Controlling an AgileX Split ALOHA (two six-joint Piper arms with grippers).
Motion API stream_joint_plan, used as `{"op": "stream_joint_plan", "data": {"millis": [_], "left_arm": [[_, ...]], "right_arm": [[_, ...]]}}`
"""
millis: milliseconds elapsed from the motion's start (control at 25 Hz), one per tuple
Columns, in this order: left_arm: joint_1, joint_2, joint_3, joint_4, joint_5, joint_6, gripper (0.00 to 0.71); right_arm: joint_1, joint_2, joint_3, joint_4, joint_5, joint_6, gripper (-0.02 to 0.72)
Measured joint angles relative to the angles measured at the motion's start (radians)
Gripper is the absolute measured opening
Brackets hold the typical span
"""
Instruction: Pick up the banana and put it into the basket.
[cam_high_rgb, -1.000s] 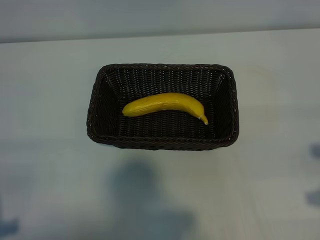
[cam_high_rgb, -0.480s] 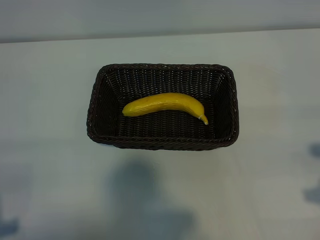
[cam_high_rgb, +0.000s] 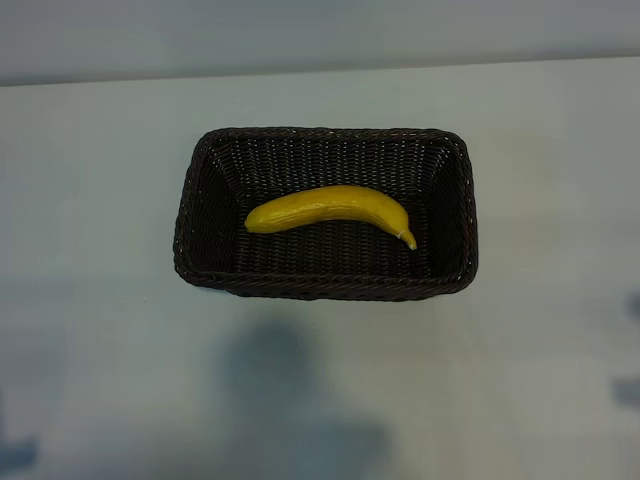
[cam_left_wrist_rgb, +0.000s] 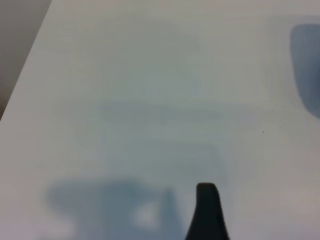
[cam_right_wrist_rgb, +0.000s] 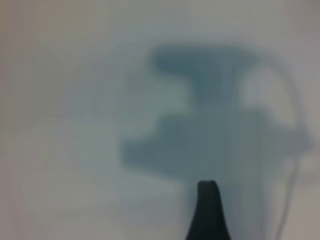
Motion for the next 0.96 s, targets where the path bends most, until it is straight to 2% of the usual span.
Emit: {"op": "stream_joint_plan", "data": {"millis": [320,960], "left_arm": [[0.0,0.0,0.0,0.0,0.0,0.0,0.571],[0.0,0.0,0.0,0.0,0.0,0.0,0.571]], "right_arm": [[-0.001,-0.324,0.0,0.0,0.0,0.002,0.547],[0.003,-0.327,0.0,0.007,0.005,0.002,0.547]]}}
